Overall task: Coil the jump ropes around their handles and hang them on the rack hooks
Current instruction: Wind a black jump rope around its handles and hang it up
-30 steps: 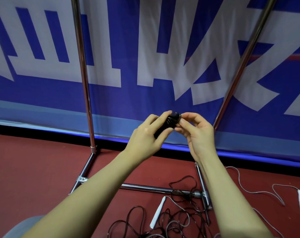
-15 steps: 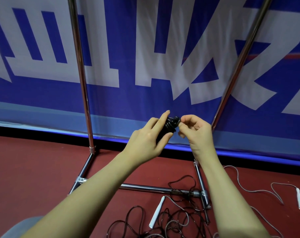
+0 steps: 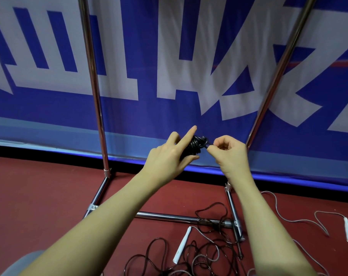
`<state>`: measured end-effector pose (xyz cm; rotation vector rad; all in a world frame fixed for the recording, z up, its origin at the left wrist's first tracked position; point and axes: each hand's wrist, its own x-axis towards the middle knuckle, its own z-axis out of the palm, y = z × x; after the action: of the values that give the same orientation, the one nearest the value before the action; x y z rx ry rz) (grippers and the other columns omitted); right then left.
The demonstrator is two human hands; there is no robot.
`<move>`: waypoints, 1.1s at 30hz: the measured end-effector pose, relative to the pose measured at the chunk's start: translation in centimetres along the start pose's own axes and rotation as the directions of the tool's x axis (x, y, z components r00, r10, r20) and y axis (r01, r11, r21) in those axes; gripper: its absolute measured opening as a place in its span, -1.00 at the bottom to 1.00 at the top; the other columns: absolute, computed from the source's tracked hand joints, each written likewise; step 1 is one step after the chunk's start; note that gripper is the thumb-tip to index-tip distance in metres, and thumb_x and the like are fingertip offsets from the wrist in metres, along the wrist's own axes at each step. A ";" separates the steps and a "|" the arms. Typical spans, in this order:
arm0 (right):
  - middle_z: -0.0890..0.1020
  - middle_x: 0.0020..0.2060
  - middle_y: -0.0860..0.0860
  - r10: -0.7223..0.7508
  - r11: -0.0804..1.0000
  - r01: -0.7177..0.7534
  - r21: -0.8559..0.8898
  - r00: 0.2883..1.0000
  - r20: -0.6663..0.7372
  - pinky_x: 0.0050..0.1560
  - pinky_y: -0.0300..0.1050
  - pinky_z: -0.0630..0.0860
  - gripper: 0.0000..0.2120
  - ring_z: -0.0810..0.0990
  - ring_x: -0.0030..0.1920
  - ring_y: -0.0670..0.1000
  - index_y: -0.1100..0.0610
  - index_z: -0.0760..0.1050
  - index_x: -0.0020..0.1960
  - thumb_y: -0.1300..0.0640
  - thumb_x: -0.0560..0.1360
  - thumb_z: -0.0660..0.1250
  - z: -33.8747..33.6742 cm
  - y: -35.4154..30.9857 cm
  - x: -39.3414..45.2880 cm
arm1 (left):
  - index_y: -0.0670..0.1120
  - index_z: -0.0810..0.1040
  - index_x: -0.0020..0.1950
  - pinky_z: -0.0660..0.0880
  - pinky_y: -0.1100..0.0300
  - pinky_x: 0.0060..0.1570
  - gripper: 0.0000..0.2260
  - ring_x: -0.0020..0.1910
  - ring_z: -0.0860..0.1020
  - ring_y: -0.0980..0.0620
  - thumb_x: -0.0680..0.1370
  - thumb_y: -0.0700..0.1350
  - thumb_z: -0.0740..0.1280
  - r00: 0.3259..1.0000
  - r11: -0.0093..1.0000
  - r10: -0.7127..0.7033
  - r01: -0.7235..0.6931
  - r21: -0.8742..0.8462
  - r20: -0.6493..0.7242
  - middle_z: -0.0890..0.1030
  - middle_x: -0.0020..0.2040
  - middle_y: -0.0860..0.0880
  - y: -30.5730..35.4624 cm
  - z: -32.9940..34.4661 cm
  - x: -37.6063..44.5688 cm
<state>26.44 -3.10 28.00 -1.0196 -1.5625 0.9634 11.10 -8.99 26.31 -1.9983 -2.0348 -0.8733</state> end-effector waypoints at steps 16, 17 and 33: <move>0.63 -0.33 -0.04 0.166 0.889 -0.185 0.418 0.983 0.083 -0.25 -0.23 0.46 -0.91 0.51 -0.28 -0.06 0.18 0.60 -0.13 0.33 0.48 0.37 1.3 -0.8 -0.1 | -0.01 0.51 0.37 0.11 0.28 -0.55 -0.56 -0.47 0.35 -0.03 0.55 0.11 0.18 0.912 0.937 0.233 -0.117 0.329 -0.337 0.39 -0.37 -0.06 -0.3 0.8 0.6; 0.64 -0.34 -0.06 0.148 0.914 -0.151 0.377 0.988 0.037 -0.25 -0.24 0.46 -0.89 0.52 -0.27 -0.06 0.15 0.60 -0.16 0.33 0.47 0.39 1.3 -0.8 -0.1 | -0.02 0.53 0.35 0.11 0.28 -0.56 -0.56 -0.49 0.35 -0.03 0.54 0.12 0.17 0.913 0.935 0.230 -0.111 0.336 -0.338 0.38 -0.38 -0.06 -0.3 1.2 0.7; 0.58 -0.37 -0.09 -0.026 0.997 0.023 -0.076 0.999 -0.038 -0.26 -0.20 0.49 -0.83 0.47 -0.41 -0.11 0.05 0.57 -0.19 0.29 0.49 0.37 0.8 -0.6 0.0 | -0.04 0.56 0.32 0.03 0.31 -0.51 -0.47 -0.60 0.34 -0.04 0.50 0.22 0.12 0.917 0.914 0.278 -0.162 0.372 -0.284 0.39 -0.43 -0.04 -2.3 2.1 0.1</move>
<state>25.59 -3.36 28.44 -1.0632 -1.5859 0.8675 9.47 -7.74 23.95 -1.7138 -1.6045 -0.6942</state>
